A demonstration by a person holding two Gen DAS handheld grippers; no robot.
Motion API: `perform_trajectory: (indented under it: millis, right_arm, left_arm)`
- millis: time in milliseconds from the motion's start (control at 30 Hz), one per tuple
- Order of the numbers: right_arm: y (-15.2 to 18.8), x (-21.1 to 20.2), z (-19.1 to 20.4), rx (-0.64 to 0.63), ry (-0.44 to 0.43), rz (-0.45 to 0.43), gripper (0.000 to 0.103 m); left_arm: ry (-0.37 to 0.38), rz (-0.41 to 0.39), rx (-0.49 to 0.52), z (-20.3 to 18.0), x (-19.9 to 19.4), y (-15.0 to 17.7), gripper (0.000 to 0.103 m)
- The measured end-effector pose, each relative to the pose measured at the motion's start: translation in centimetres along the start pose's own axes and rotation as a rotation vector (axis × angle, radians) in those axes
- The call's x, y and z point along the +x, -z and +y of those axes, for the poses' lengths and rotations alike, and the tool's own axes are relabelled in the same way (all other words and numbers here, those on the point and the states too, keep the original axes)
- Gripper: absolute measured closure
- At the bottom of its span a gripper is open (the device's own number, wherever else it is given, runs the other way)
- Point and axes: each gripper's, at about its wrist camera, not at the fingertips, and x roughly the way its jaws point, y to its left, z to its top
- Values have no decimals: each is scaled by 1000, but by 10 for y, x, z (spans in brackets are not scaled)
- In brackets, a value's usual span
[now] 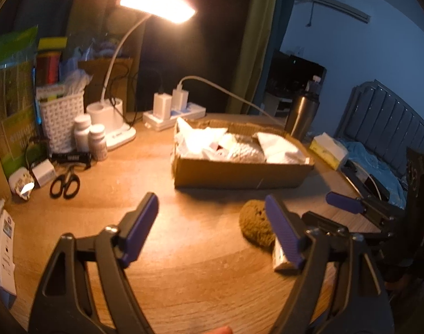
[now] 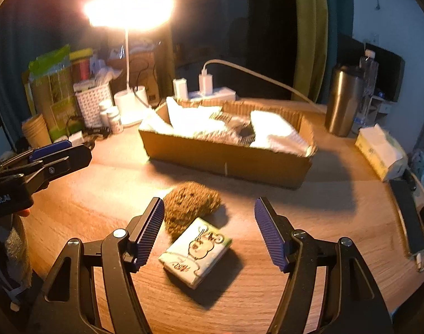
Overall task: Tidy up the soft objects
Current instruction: 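Withdraw both tools from the box toward the fuzzy ball and tissue pack, then grasp the brown fuzzy plush ball with the left tool while the right tool grasps the cartoon tissue pack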
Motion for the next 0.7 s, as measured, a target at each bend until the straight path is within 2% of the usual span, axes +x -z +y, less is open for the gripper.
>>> perform_trajectory:
  millis: [400, 700]
  right_arm:
    - [18, 35, 5, 15, -62, 135, 32]
    - [25, 38, -2, -3, -31, 151, 33]
  left_arm:
    - [-11, 80, -41, 10, 21, 13, 18]
    - [-15, 126, 1, -9, 34, 14, 18]
